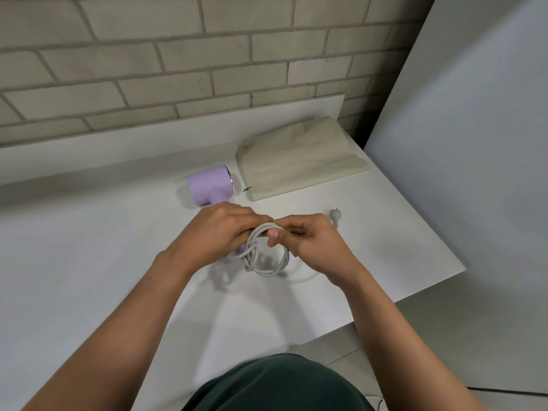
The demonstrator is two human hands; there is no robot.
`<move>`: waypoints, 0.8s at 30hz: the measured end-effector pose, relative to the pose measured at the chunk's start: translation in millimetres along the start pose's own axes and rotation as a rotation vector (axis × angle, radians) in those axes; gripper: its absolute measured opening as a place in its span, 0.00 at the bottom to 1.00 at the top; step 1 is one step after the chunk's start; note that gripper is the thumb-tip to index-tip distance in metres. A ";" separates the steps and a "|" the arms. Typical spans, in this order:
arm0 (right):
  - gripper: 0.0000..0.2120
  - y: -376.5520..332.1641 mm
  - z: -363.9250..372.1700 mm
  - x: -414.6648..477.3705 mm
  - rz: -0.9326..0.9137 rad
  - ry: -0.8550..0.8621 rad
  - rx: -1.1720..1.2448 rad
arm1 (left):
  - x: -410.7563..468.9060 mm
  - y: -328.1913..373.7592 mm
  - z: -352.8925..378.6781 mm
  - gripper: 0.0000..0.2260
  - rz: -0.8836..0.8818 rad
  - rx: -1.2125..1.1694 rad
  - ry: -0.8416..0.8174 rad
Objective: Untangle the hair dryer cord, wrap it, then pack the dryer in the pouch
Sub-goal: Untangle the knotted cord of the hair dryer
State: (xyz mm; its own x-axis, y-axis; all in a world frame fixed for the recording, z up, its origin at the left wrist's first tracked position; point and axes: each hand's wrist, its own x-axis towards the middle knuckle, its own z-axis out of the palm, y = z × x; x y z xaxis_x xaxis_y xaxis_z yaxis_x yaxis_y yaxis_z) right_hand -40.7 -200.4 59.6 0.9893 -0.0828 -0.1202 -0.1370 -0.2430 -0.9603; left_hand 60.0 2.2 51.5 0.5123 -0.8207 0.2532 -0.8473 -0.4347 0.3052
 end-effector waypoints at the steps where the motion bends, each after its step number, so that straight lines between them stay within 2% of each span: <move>1: 0.05 0.0 0.9 0.3 -0.002 0.008 0.013 | -1.7 0.4 -0.3 0.15 -0.030 0.028 0.021; 5: 0.07 1.4 3.9 2.3 -0.004 0.016 0.064 | -3.5 -1.2 2.9 0.18 -0.138 0.014 0.121; 10: 0.07 1.3 -3.2 3.8 0.018 0.032 0.094 | -1.0 -10.1 6.1 0.16 -0.574 -0.174 0.238; 13: 0.05 2.0 -4.8 3.9 0.034 0.030 0.042 | -1.3 -17.3 9.8 0.16 -0.659 -0.139 0.145; 16: 0.04 4.3 -4.9 3.0 0.046 0.025 0.013 | -2.1 -16.6 12.9 0.09 -0.625 -0.077 0.061; 17: 0.04 5.3 -4.9 2.5 0.049 0.024 0.010 | -2.6 -14.9 11.7 0.12 -0.569 -0.069 0.087; 19: 0.04 5.8 -5.1 1.1 0.050 0.017 0.011 | -2.1 -9.6 6.8 0.23 -0.375 -0.092 0.125; 22: 0.04 5.0 -4.7 0.7 0.036 0.006 0.002 | 2.8 -1.0 -0.2 0.19 -0.081 -0.059 0.045; 24: 0.04 3.9 -4.6 0.2 0.021 0.012 0.012 | 4.3 0.7 -0.6 0.16 -0.009 -0.023 0.012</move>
State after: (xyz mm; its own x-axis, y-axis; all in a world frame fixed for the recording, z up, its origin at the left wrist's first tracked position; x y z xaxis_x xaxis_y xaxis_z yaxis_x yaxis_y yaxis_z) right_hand -41.4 -205.8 56.9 0.9856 -0.0995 -0.1369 -0.1566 -0.2294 -0.9606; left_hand 61.7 -1.4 53.4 0.5217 -0.8121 0.2614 -0.8392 -0.4334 0.3285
